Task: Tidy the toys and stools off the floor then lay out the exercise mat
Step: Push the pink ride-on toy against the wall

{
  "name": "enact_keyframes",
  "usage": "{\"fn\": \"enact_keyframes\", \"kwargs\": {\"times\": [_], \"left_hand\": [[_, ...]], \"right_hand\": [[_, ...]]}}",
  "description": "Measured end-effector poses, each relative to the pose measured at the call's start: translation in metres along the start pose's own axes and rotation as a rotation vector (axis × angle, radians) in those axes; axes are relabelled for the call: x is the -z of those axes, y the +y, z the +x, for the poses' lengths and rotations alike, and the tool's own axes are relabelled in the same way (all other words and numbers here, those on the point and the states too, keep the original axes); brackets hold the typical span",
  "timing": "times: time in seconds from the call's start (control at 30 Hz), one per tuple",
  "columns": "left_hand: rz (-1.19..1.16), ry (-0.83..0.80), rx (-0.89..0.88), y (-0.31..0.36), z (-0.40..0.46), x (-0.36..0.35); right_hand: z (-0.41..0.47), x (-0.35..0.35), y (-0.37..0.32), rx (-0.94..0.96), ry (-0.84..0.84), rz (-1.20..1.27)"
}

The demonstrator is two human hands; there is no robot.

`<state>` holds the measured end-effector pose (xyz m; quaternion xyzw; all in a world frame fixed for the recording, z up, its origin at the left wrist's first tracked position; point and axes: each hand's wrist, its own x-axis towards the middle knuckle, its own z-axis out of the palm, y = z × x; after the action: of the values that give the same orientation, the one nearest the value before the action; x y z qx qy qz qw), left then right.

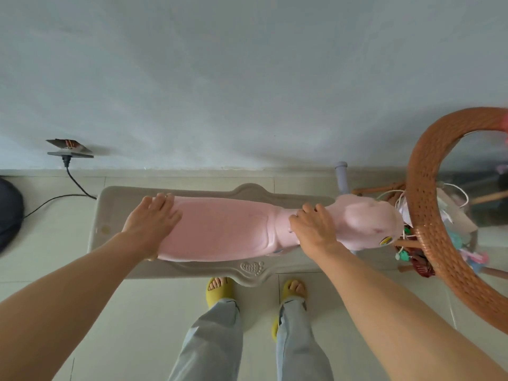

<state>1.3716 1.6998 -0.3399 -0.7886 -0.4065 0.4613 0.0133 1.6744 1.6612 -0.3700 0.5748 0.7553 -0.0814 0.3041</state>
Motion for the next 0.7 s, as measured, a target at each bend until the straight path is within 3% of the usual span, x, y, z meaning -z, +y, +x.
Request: {"fn": "enact_keyframes", "kwargs": {"times": [0.17,0.7], "left_hand": [[-0.037,-0.022,-0.017,0.025,0.069,-0.006],[-0.029,0.02,-0.038,0.07,0.156,0.014]], "right_hand": [[0.057,-0.046,0.021,0.022,-0.021,-0.015],[0.104,-0.103,0.079,-0.016,-0.002,-0.041]]}}
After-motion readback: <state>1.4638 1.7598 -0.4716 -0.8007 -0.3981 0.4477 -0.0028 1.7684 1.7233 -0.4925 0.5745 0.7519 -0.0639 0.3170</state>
